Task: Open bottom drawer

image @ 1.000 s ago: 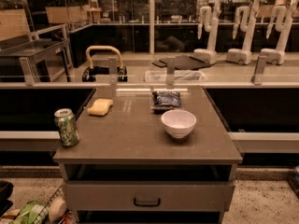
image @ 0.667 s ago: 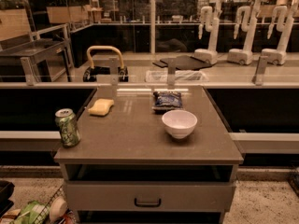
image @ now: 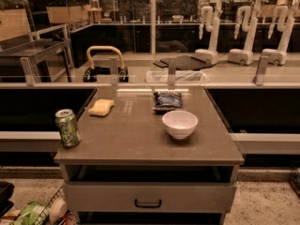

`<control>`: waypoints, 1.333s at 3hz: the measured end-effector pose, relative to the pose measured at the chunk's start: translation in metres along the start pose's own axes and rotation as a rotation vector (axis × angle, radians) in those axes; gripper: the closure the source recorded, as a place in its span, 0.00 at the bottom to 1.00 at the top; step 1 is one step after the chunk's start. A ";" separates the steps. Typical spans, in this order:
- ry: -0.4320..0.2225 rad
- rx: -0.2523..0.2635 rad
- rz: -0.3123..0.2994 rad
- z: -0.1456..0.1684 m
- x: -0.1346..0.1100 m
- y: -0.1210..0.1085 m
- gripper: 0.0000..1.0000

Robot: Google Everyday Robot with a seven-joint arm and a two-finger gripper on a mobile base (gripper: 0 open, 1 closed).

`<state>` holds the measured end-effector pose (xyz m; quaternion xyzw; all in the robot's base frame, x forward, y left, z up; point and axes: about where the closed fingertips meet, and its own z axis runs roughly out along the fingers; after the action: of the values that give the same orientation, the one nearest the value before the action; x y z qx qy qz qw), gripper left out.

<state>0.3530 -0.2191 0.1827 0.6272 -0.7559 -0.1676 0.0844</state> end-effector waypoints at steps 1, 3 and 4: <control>0.000 0.000 0.000 0.000 0.000 0.000 0.96; 0.030 0.004 0.002 -0.009 0.000 0.007 1.00; 0.031 0.000 0.001 -0.007 0.000 0.008 0.82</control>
Offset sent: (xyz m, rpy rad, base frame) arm -0.0272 -0.0078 0.1419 -0.3462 -0.0426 0.0630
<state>0.3476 -0.2193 0.1918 0.6292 -0.7549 -0.1579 0.0961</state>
